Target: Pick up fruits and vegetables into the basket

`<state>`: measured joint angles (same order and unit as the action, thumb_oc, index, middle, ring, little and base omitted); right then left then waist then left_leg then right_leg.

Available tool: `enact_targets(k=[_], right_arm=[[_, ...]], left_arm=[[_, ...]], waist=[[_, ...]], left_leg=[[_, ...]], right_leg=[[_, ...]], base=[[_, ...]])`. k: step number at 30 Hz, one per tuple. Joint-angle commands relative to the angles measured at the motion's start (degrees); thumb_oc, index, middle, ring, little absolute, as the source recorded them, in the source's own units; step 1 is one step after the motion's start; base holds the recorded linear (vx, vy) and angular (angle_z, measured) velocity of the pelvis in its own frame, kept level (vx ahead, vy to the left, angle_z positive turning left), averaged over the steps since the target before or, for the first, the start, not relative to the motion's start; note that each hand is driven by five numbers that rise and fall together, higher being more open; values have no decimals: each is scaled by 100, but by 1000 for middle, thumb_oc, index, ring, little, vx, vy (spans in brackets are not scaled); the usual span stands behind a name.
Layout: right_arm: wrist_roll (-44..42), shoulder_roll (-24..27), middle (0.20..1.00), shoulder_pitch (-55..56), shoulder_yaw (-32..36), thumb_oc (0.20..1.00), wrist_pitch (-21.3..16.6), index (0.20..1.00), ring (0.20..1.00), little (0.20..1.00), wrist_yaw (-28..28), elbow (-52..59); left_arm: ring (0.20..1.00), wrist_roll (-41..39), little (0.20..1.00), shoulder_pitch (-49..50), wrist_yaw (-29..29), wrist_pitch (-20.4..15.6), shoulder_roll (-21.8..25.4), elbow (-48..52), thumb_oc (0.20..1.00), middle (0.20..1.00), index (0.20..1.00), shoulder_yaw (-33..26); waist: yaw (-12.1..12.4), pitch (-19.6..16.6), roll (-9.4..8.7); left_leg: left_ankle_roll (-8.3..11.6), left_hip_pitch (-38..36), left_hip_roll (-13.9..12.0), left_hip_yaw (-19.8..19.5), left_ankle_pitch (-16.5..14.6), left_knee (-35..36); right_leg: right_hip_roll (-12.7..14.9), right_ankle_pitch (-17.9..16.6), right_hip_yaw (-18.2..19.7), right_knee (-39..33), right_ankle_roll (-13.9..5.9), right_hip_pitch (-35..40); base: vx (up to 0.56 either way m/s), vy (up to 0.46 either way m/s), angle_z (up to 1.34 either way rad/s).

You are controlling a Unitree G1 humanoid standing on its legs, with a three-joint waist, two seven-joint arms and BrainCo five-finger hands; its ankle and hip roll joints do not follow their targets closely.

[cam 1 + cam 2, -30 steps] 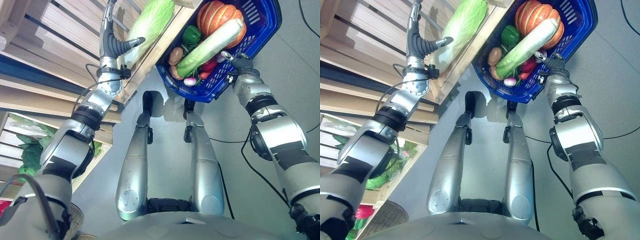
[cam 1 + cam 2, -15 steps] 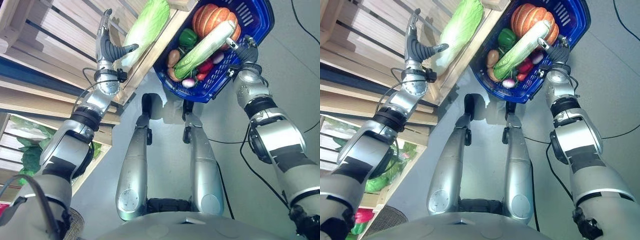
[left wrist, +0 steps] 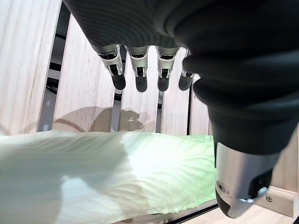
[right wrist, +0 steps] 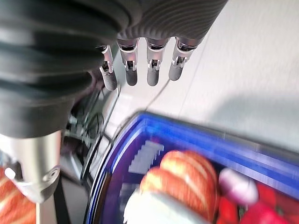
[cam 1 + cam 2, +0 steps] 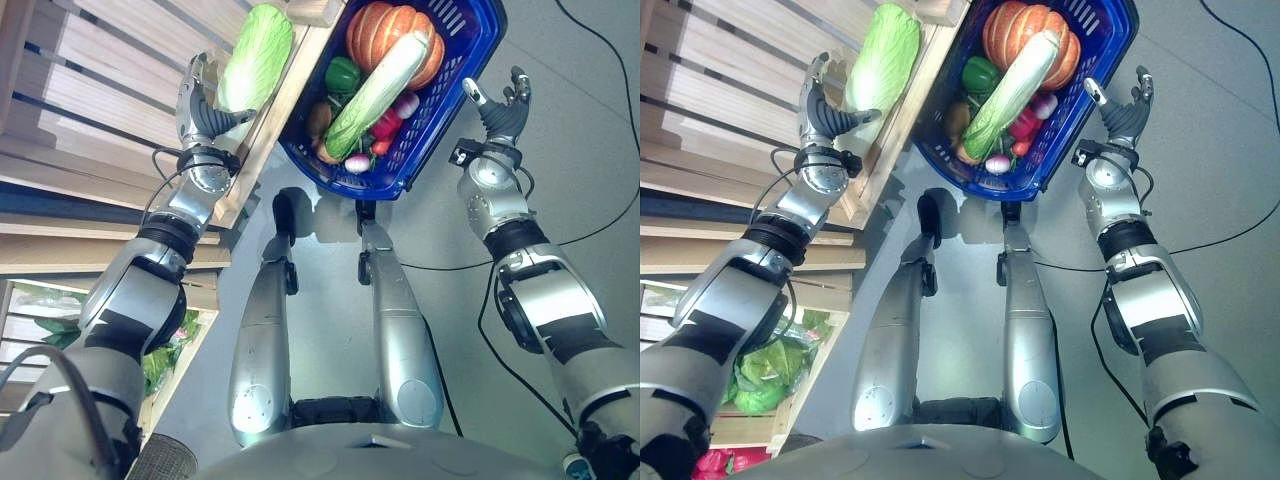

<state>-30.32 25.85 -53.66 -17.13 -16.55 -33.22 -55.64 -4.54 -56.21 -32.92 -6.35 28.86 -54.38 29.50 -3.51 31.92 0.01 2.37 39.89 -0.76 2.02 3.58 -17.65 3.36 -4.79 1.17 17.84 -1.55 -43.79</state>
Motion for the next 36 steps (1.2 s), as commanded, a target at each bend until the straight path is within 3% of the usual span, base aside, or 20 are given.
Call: enact_targets(k=[1,15,36], right_arm=[[68,324,1000,167,68,1000,-382,1000,1000,1000,-254,179],[-484,260,1000,316,283,1000,-613,1000,1000,1000,-17,-895],[-456,176,1000,148,214,1000,-472,1000,1000,1000,218,-1173]], left_arm=[[1000,50,1000,-182,26,8,59,-386,1000,1000,1000,-83],[1000,-423,1000,-570,315,250,116,-1627,1000,1000,1000,-175],[1000,-939,1000,-757,1688,802,-11,-2494,1000,1000,1000,-107]], waist=[[-142,-212,164],[-293,-212,112],[-416,-212,85]], left_leg=[[174,-38,152,6,-166,91],[168,16,89,103,-229,46],[172,232,27,211,-258,65]], right_leg=[[-221,505,-383,395,-261,174],[-262,586,-331,402,-214,133],[-298,596,-261,327,-207,-97]], base=[[7,29,-7],[9,10,-4],[4,13,-3]])
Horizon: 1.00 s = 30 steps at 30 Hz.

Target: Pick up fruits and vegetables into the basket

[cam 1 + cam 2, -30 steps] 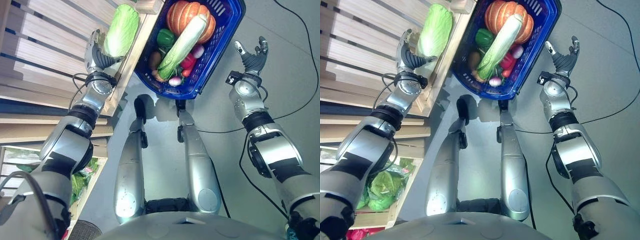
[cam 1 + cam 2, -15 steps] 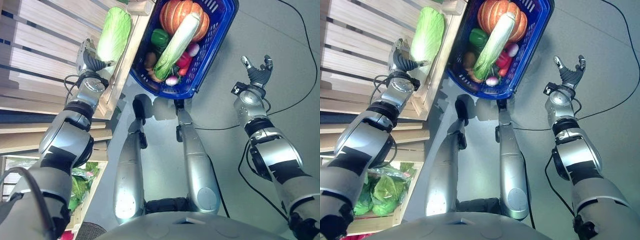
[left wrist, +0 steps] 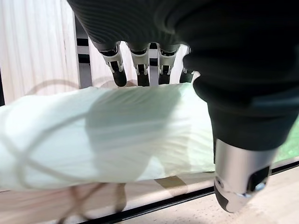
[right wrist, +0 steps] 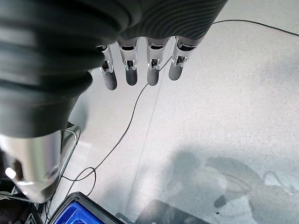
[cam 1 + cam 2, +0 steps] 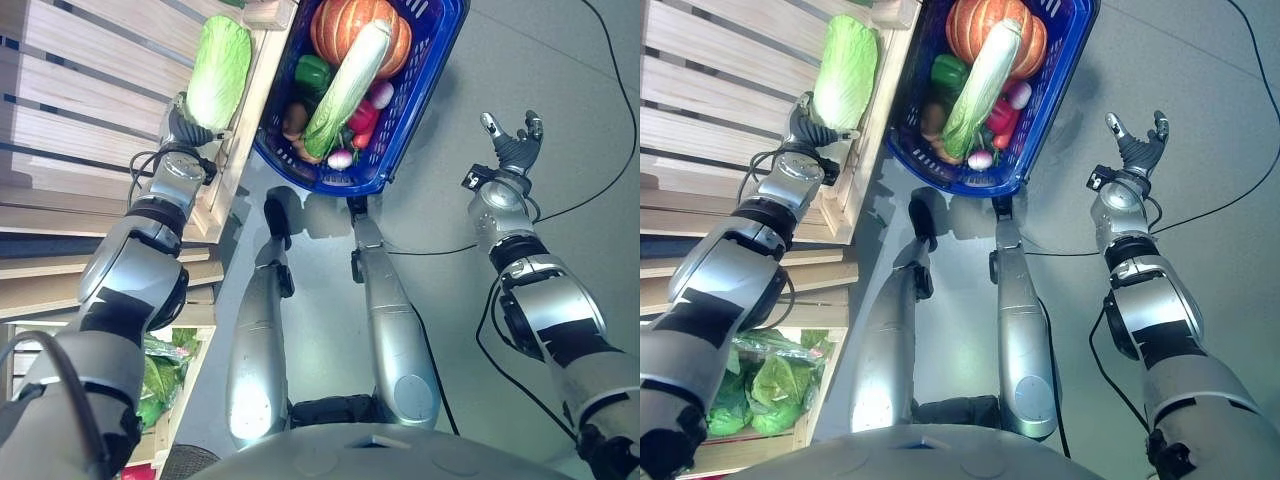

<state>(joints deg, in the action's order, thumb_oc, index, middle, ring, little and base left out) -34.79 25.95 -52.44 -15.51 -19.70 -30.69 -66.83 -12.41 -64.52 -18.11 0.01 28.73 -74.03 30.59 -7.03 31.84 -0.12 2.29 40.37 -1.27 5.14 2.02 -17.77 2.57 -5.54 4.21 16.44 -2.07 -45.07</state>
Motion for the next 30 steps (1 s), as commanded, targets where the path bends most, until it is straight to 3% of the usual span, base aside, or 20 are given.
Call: enact_targets(k=[1,21,22,23,24,30], right_arm=[[0,158,1000,23,48,1000,-156,1000,1000,1000,-40,-45],[-47,26,1000,-52,-15,1000,-160,1000,1000,1000,-26,50],[-57,26,1000,-53,-19,1000,-170,1000,1000,1000,-23,47],[-64,27,1000,-54,-19,1000,-172,1000,1000,1000,-20,50],[-52,20,1000,-52,-22,1000,-163,1000,1000,1000,-36,70],[-51,-4,1000,-13,-37,1000,-170,1000,1000,1000,-79,171]], left_arm=[[1000,-159,1000,69,222,182,-1,-543,1000,1000,1000,-210],[1000,-62,1000,23,947,600,-83,-813,1000,1000,1000,-140],[620,-52,620,25,1001,612,-95,-819,620,620,620,-126],[476,-26,476,31,1036,602,-107,-826,476,476,476,-115],[200,-5,200,41,1113,580,-104,-820,200,200,200,-103],[200,-120,200,94,1313,614,-151,-794,200,200,200,-72]], waist=[[-66,-205,96],[-53,-205,21],[-53,-205,20],[-53,-205,19],[-51,-205,18],[-53,-205,2]], left_leg=[[180,189,77,-101,-100,91],[195,427,61,-123,-74,118],[196,440,62,-126,-74,112],[196,447,64,-128,-72,109],[197,445,63,-128,-69,115],[205,467,60,-122,-60,117]], right_leg=[[-222,669,-566,459,-158,21],[-235,616,-560,407,-188,-209],[-233,611,-561,408,-190,-221],[-235,604,-562,409,-191,-229],[-236,601,-560,405,-193,-226],[-231,574,-555,381,-204,-240]], base=[[0,0,0],[0,0,0],[0,0,0],[0,0,0],[0,0,0],[0,0,0]])
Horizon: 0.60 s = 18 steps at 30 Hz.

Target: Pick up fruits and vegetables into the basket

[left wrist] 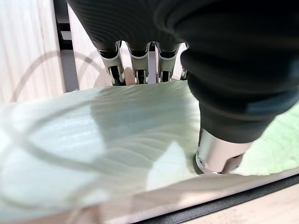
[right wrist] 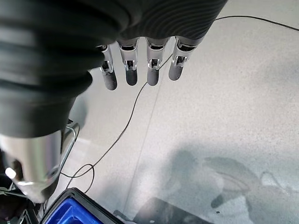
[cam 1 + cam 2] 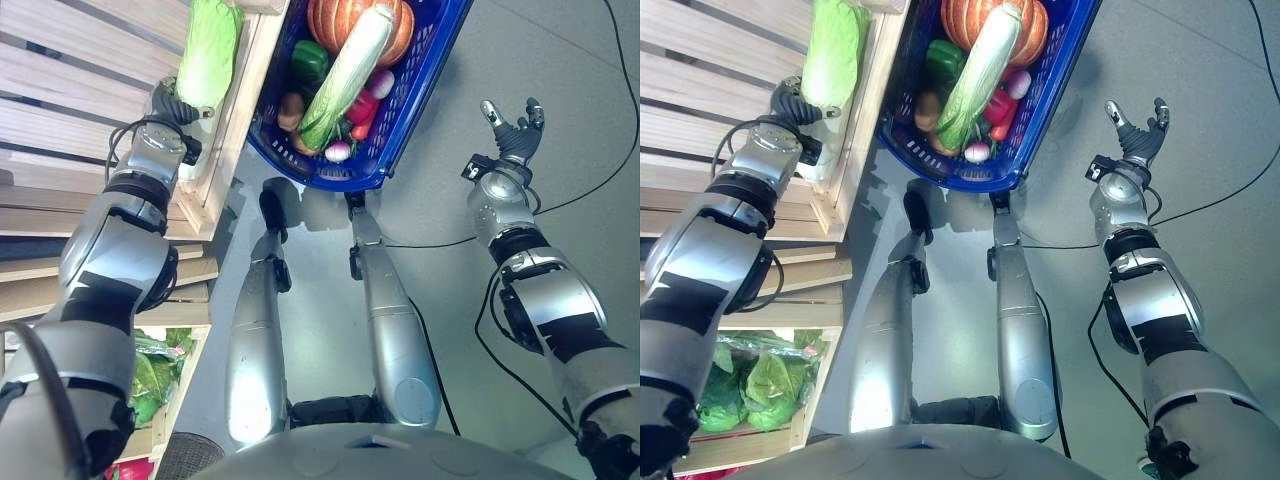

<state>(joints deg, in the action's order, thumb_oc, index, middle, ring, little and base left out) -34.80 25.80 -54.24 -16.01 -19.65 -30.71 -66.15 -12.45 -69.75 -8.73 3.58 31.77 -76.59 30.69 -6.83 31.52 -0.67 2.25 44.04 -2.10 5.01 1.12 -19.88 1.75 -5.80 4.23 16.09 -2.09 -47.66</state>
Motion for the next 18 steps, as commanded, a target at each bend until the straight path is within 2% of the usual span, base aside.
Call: enact_targets(k=[1,12,14,18], right_arm=[[-46,3,1000,176,15,1000,-176,1000,1000,1000,-79,114],[-50,-62,1000,155,22,1000,-150,1000,1000,1000,-103,115],[-88,-61,1000,190,24,1000,-183,1000,1000,1000,-64,132],[-99,-71,1000,321,33,1000,-292,1000,1000,1000,49,315]], left_arm=[[200,-133,200,628,387,251,-463,-532,200,200,200,-85],[200,-460,200,664,435,152,-517,-524,200,200,200,-186],[200,-704,200,713,277,-14,-520,-479,200,200,200,-261],[200,-1023,200,884,-78,-610,-422,-237,200,200,200,-500]], waist=[[-72,-173,50],[-50,-173,51],[-44,-173,56],[-16,-173,69]], left_leg=[[209,101,141,-109,31,329],[210,88,147,-126,37,344],[209,65,156,-137,39,350],[211,-12,164,-152,45,391]], right_leg=[[-151,599,-558,415,-203,23],[-136,574,-564,396,-211,31],[-135,574,-561,391,-209,52],[-136,577,-562,375,-210,118]], base=[[0,0,0],[0,0,0],[0,0,0],[0,0,0]])
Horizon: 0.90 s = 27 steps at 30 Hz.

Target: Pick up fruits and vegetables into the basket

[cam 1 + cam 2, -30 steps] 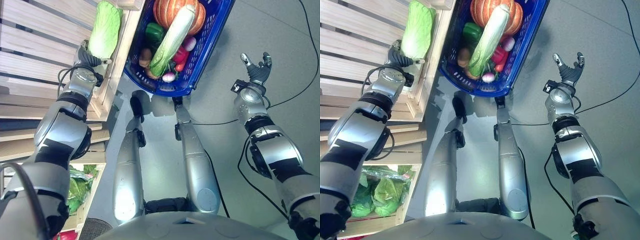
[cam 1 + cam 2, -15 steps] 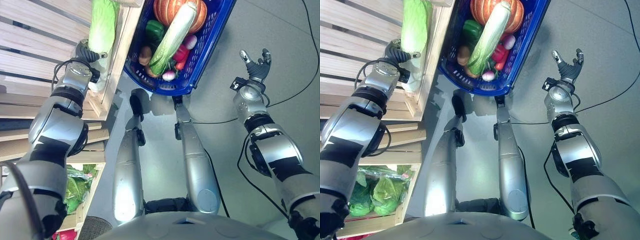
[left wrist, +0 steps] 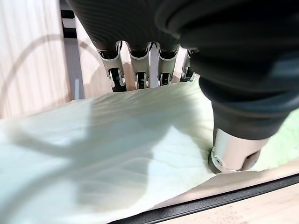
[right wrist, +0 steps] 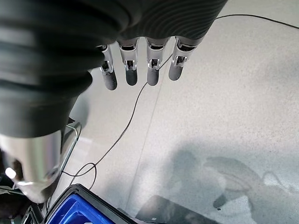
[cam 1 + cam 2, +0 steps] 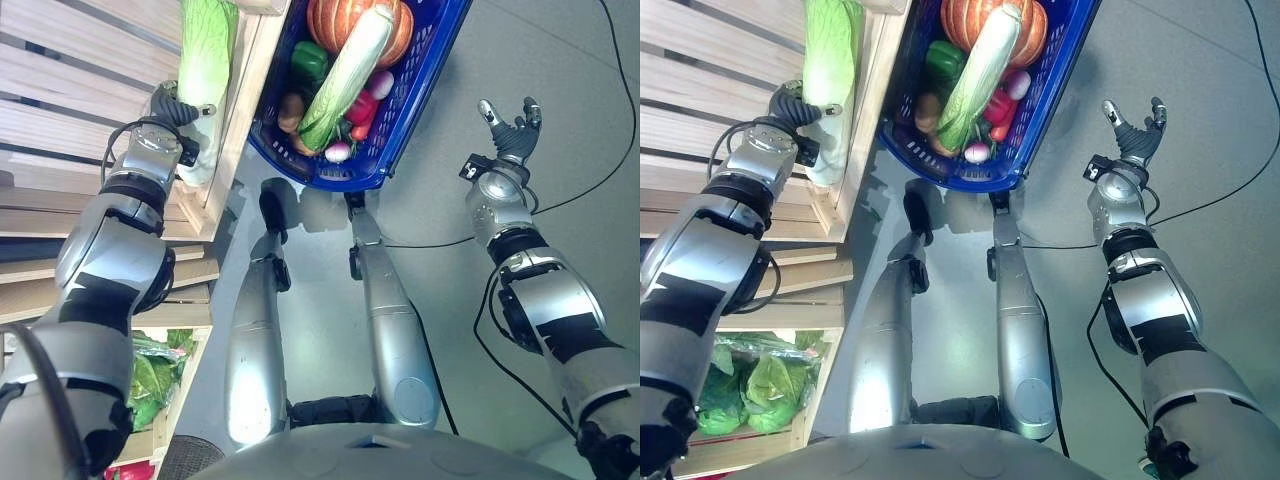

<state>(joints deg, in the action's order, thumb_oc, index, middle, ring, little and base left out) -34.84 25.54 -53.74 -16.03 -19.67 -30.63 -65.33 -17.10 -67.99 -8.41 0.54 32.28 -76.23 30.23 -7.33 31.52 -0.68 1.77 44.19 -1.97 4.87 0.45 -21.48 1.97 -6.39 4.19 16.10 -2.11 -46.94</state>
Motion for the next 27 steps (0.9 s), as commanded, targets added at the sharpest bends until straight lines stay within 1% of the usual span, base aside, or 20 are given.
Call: enact_targets(k=[1,3,6,7,8,9,10,11,13,14,15,16,22,23,27], right_arm=[[-125,-34,1000,301,33,1000,-348,1000,1000,1000,91,278],[-189,-11,1000,399,30,1000,-453,1000,1000,1000,204,489],[-252,0,1000,620,19,1000,-534,1000,1000,1000,306,949],[-331,0,1000,674,27,1000,-546,1000,1000,1000,376,1070],[-331,0,1000,674,27,1000,-546,1000,1000,1000,376,1070],[-428,5,1000,764,48,1000,-559,1000,1000,1000,475,1228],[-594,-2,1000,892,91,1000,-587,1000,1000,1000,647,1424],[-816,-27,1000,1059,176,1000,-666,1000,1000,1000,955,1617],[-1045,-32,1000,1201,226,1000,-662,1000,1000,1000,1214,1875],[-1045,-31,1000,1206,226,1000,-661,1000,1000,1000,1215,1877],[-1335,-62,1000,1351,254,1000,-658,1000,1000,1000,1612,2128],[-1613,-94,1000,1452,250,1000,-574,1000,1000,1000,2046,2362],[-1837,-108,1000,1727,103,1000,-460,1000,1000,1000,2623,3164],[-1853,-94,1000,1758,75,1000,-472,1000,1000,1000,2768,3328],[-1754,-142,1000,1872,-4,1000,-441,1000,1000,1000,2858,3866]], left_arm=[[200,-574,200,751,-183,-442,-429,-185,200,200,200,-509],[200,-595,200,894,-439,-804,-359,98,200,200,200,-594],[200,-353,200,1178,-878,-1160,-268,793,200,200,200,-697],[200,-271,200,1250,-992,-1240,-238,998,200,200,200,-702],[200,-271,200,1250,-992,-1240,-238,998,200,200,200,-702],[200,-179,200,1351,-1103,-1303,-205,1286,200,200,200,-721],[200,23,200,1488,-1281,-1378,-185,1641,200,200,200,-717],[200,348,200,1653,-1471,-1465,-133,2150,200,200,200,-687],[200,561,200,1787,-1608,-1514,-110,2597,200,200,200,-644],[200,565,200,1795,-1611,-1509,-111,2606,200,200,200,-645],[200,723,200,1929,-1666,-1594,-102,3043,200,200,200,-597],[200,920,200,2024,-1650,-1776,-100,3316,200,200,200,-558],[200,1343,200,2221,-1531,-2019,-6,4046,200,200,200,-384],[200,1424,200,2237,-1501,-2139,10,4169,200,200,200,-357],[200,1633,200,2221,-1475,-2263,63,4495,200,200,200,-262]], waist=[[43,-172,73],[70,-172,85],[119,-172,106],[135,-172,113],[135,-172,113],[154,-172,123],[181,-172,135],[225,-172,156],[254,-172,172],[254,-172,172],[287,-172,181],[311,-172,181],[336,-172,155],[332,-172,143],[309,-172,107]], left_leg=[[263,-50,151,-137,120,566],[272,-84,167,-164,133,585],[277,-141,185,-196,135,592],[279,-153,189,-204,134,591],[279,-153,189,-204,134,591],[281,-165,193,-211,135,588],[277,-182,207,-226,137,585],[279,-198,216,-256,134,579],[276,-232,227,-274,137,589],[276,-236,227,-275,137,590],[271,-263,237,-282,139,594],[266,-276,244,-282,144,594],[263,-304,260,-292,165,577],[258,-309,256,-283,165,580],[244,-333,247,-258,175,614]], right_leg=[[-157,630,-561,361,-208,67],[-154,619,-573,336,-208,112],[-150,622,-589,336,-203,178],[-152,626,-593,345,-200,190],[-152,626,-593,345,-200,190],[-154,634,-600,354,-194,209],[-156,641,-613,362,-187,237],[-145,658,-630,369,-176,275],[-138,662,-651,371,-171,315],[-137,663,-652,370,-171,319],[-131,665,-675,366,-164,365],[-127,662,-693,360,-154,392],[-86,629,-754,356,-159,445],[-76,623,-756,353,-166,448],[-80,592,-749,342,-190,452]], base=[[0,0,0],[0,0,0],[0,0,0],[0,0,0],[0,0,0],[0,0,0],[-9,-30,2],[-7,-32,2],[0,0,0],[0,-25,4],[0,-34,4],[0,-40,3],[8,-28,5],[19,-12,5],[5,-3,1]])
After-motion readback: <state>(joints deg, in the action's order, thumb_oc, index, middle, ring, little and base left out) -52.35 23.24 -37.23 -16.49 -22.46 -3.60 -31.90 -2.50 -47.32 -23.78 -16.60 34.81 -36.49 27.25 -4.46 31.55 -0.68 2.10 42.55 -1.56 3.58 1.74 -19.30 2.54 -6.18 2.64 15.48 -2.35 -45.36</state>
